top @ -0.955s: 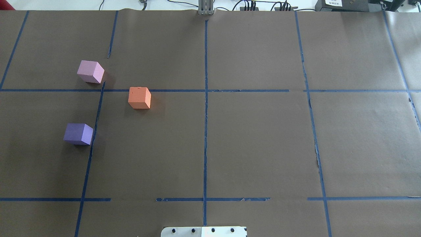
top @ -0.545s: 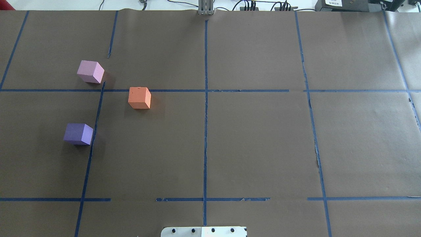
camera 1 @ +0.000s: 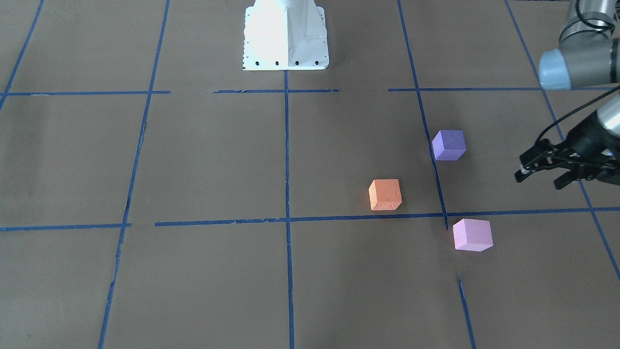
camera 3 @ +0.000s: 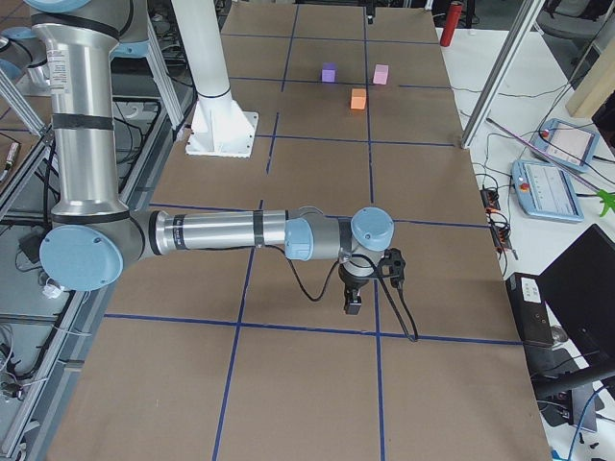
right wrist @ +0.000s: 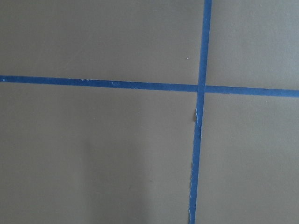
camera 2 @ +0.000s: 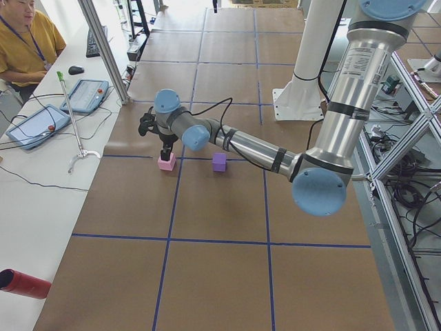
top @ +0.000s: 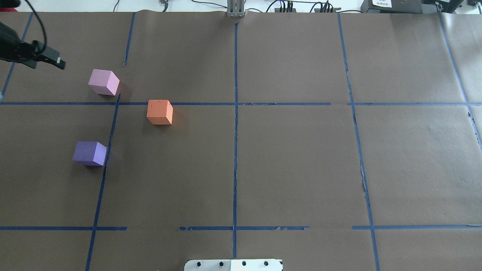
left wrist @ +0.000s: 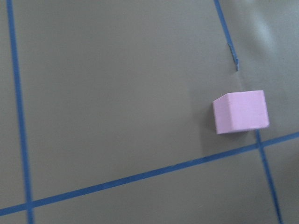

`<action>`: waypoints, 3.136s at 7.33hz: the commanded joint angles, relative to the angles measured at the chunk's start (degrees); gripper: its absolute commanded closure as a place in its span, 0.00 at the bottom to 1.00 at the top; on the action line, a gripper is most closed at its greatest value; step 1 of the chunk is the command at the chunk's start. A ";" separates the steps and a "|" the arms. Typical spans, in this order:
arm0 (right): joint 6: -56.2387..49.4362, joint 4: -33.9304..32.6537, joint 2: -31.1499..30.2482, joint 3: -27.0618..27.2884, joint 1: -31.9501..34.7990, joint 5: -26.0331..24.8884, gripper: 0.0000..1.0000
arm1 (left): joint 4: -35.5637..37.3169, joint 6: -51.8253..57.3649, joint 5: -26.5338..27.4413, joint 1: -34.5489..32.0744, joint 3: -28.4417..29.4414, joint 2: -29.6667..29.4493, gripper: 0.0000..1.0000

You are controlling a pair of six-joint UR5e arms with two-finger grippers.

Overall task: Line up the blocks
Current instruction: 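Reach the left gripper down over the orange cube, then close the left gripper on the orange cube and lift it, then carry the orange cube with the left gripper between the pink and purple cubes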

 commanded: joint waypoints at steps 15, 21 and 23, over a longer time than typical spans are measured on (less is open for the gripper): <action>0.00 0.00 0.00 0.08 0.00 0.00 0.00 | 0.03 -21.64 17.56 21.44 8.24 -12.34 0.78; 0.00 0.00 0.00 0.08 0.00 0.00 0.00 | -0.59 -7.81 10.89 14.39 2.76 4.46 0.78; 0.00 -0.09 0.00 0.08 0.00 0.00 0.00 | -0.24 -8.25 10.79 14.48 2.84 3.05 0.75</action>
